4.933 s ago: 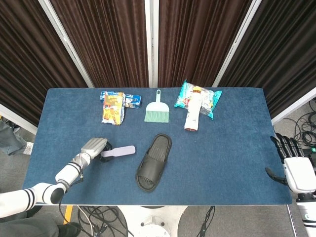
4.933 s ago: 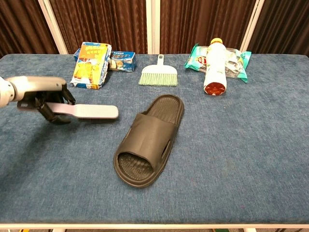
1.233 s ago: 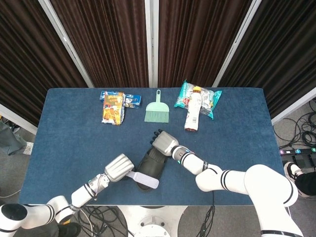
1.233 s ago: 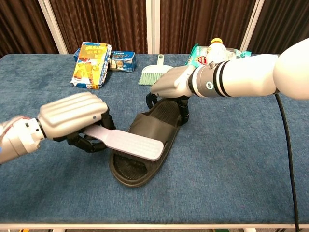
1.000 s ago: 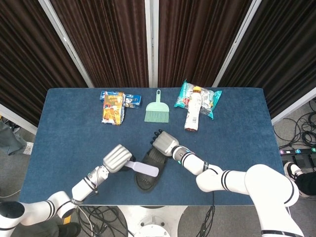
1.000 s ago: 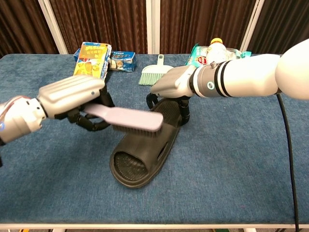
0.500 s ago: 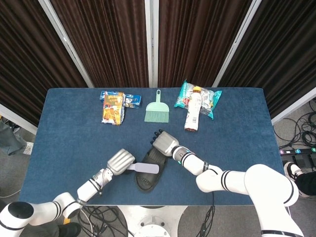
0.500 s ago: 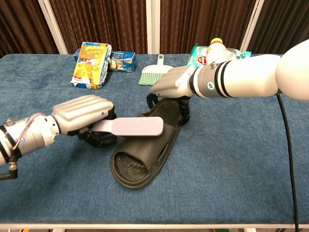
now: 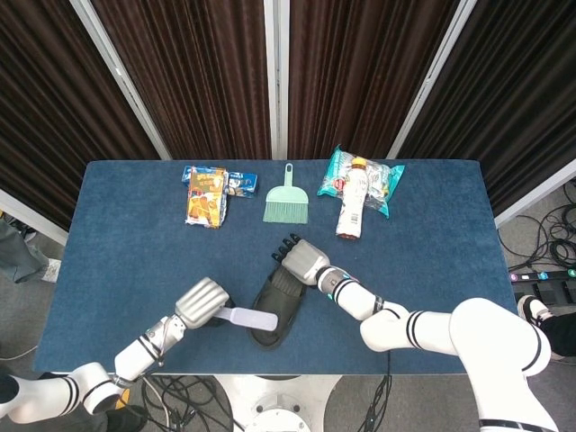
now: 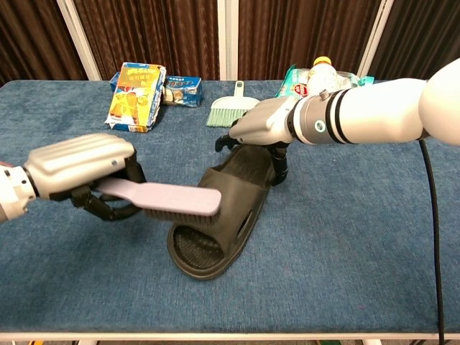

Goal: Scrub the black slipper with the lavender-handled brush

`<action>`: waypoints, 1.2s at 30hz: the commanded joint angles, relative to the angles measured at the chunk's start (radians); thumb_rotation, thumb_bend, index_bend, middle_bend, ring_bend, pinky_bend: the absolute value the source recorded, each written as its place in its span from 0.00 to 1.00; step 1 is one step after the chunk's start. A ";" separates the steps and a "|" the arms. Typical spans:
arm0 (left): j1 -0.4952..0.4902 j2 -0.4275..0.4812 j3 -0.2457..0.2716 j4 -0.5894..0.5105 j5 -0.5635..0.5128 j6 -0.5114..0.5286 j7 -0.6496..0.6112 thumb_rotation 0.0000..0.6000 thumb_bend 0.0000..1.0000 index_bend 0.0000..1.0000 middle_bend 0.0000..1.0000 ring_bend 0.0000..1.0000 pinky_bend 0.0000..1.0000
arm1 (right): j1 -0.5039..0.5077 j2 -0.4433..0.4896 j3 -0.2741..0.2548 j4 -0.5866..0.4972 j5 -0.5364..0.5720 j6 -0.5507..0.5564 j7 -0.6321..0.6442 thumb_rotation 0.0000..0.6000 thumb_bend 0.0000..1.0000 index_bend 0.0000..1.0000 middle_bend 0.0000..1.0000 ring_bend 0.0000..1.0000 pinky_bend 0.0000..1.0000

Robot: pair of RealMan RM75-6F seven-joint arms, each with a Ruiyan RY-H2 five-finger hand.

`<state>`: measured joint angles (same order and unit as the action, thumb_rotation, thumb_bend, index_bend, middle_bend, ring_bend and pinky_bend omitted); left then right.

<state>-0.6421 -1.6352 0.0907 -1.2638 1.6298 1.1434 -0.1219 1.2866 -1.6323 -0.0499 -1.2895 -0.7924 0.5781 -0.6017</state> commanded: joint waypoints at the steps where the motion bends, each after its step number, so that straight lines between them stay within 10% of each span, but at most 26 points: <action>1: 0.030 -0.008 -0.060 0.041 -0.100 -0.010 -0.014 1.00 0.48 1.00 1.00 1.00 1.00 | -0.009 0.048 0.004 -0.063 0.009 0.039 0.002 1.00 0.05 0.00 0.00 0.00 0.00; 11: 0.037 -0.099 -0.151 0.208 -0.306 -0.142 0.155 1.00 0.43 0.96 0.99 0.91 1.00 | -0.133 0.320 0.021 -0.339 -0.112 0.219 0.101 1.00 0.05 0.00 0.00 0.00 0.00; 15: 0.047 -0.107 -0.160 0.204 -0.323 -0.128 0.222 1.00 0.28 0.74 0.79 0.67 0.96 | -0.199 0.410 0.017 -0.407 -0.181 0.277 0.160 1.00 0.05 0.00 0.00 0.00 0.00; 22: 0.065 -0.016 -0.174 0.048 -0.377 -0.150 0.300 1.00 0.12 0.17 0.28 0.20 0.44 | -0.324 0.539 -0.007 -0.484 -0.300 0.369 0.258 1.00 0.05 0.00 0.00 0.00 0.00; 36: 0.301 0.352 -0.159 -0.234 -0.362 0.150 0.162 1.00 0.11 0.13 0.17 0.12 0.25 | -0.774 0.670 -0.111 -0.472 -0.459 0.766 0.494 1.00 0.08 0.00 0.00 0.00 0.00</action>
<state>-0.4254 -1.3435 -0.0714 -1.4659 1.2818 1.1938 0.0660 0.6190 -0.9647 -0.1375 -1.7977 -1.2073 1.2403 -0.1831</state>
